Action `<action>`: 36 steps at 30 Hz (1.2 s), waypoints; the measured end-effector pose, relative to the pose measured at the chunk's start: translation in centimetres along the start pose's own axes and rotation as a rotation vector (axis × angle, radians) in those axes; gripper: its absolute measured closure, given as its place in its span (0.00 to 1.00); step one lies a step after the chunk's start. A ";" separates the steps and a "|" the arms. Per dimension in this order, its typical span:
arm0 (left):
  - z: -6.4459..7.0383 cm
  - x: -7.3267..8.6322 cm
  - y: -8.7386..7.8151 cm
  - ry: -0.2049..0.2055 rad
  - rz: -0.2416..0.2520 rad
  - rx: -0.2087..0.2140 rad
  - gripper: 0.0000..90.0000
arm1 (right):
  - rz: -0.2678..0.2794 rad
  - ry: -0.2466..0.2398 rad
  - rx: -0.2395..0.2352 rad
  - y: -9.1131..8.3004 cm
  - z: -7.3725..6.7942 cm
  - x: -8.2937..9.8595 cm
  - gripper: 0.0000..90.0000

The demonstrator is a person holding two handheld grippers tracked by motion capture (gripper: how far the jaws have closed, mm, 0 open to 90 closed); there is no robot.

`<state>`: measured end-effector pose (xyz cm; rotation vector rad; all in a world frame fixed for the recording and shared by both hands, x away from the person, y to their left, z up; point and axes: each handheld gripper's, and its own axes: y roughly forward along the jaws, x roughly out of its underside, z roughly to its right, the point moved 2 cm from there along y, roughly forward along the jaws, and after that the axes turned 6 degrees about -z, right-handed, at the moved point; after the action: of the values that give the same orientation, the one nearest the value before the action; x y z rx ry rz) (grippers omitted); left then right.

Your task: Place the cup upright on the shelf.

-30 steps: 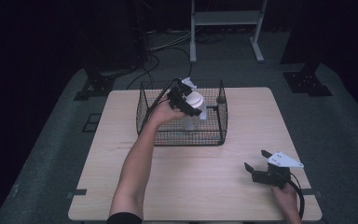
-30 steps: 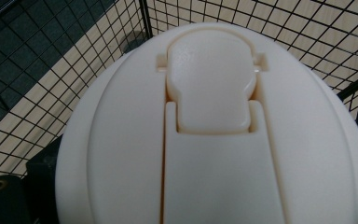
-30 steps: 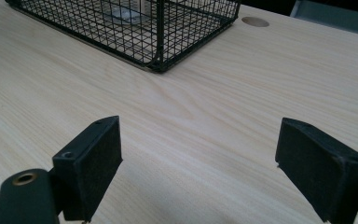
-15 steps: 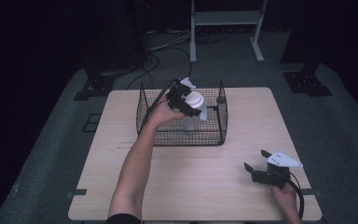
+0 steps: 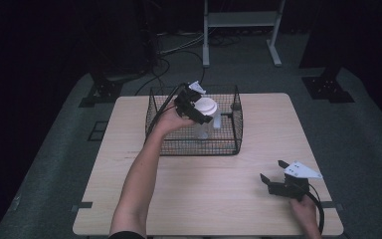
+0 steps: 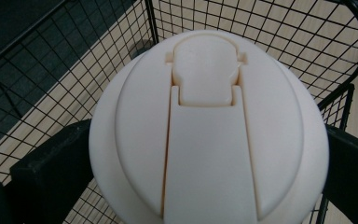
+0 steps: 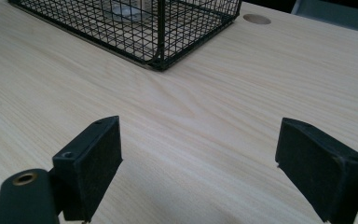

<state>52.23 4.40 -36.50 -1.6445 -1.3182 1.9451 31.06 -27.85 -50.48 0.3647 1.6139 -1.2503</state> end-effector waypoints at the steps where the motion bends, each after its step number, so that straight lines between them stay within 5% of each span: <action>1: 0.0 0.0 0.0 0.000 0.000 0.000 0.00 | 0.000 0.000 0.000 0.0 0.0 0.0 0.15; 36: 0.1 2.8 -3.4 -0.008 0.021 -0.029 0.00 | -0.008 -0.009 0.009 0.1 -0.1 0.0 0.15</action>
<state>50.15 8.18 -35.63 -1.6718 -1.3430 1.9552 31.05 -27.72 -50.52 0.3582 1.6034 -1.2640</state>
